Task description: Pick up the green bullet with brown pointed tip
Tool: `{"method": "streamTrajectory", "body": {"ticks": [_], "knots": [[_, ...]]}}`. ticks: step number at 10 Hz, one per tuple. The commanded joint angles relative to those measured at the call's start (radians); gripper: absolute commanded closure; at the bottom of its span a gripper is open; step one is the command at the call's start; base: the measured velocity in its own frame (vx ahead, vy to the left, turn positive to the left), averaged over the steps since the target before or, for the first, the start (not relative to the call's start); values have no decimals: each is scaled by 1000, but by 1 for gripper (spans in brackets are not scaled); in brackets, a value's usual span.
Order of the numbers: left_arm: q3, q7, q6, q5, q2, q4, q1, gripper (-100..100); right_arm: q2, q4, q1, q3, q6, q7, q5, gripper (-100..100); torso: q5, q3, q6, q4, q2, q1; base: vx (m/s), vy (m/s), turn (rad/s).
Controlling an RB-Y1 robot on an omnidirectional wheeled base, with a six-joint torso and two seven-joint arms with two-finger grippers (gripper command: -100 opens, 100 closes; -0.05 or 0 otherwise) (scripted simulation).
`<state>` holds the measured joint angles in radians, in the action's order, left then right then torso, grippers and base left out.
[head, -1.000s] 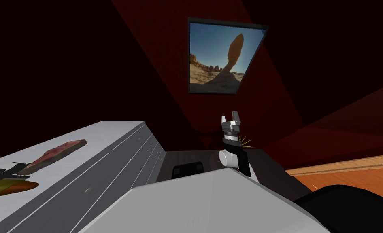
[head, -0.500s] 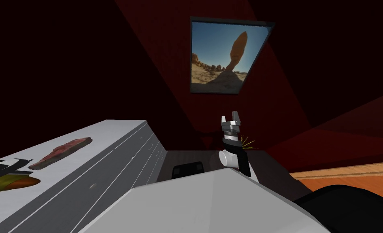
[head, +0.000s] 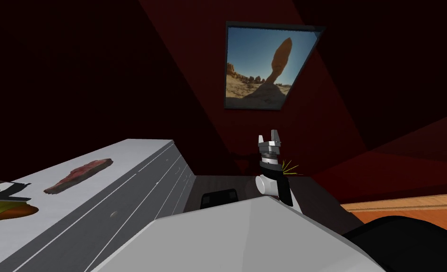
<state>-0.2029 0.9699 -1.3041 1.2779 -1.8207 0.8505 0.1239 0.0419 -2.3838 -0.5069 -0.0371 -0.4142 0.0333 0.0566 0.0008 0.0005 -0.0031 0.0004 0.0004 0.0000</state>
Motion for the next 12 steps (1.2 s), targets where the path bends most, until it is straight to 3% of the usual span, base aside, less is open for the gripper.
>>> {"method": "streamTrajectory", "body": {"ticks": [1,3,4,6,7,8,10,12], "knots": [[50,-17,40,-50,-50,38,50,100,0,0,0,0,0,0,0,0,0,0,0,0,0,0,-7,32,267],[57,-17,40,-81,-88,38,98,100,0,0,0,0,0,0,0,0,-1,1,0,1,2,2,-5,40,57],[105,-36,76,-154,-140,78,163,100,0,0,0,0,0,0,0,0,-1,1,1,1,1,1,-7,51,200],[112,-36,76,-155,-174,78,209,100,0,0,0,0,0,0,0,0,-1,1,0,1,1,1,-3,32,68],[141,-56,112,-218,-219,117,236,100,0,0,0,0,0,0,0,0,-1,1,0,0,1,0,-5,44,272],[126,-56,112,-229,-258,117,231,100,0,0,0,0,0,0,0,0,-2,1,-2,1,1,1,-2,44,121],[87,-56,112,-229,-260,117,201,100,0,0,0,0,0,0,0,0,-1,0,1,0,1,-1,-2,12,-40],[149,-56,112,-229,-260,117,264,100,0,0,0,0,0,0,0,0,-2,0,1,0,0,-2,1,-5,10]]}}
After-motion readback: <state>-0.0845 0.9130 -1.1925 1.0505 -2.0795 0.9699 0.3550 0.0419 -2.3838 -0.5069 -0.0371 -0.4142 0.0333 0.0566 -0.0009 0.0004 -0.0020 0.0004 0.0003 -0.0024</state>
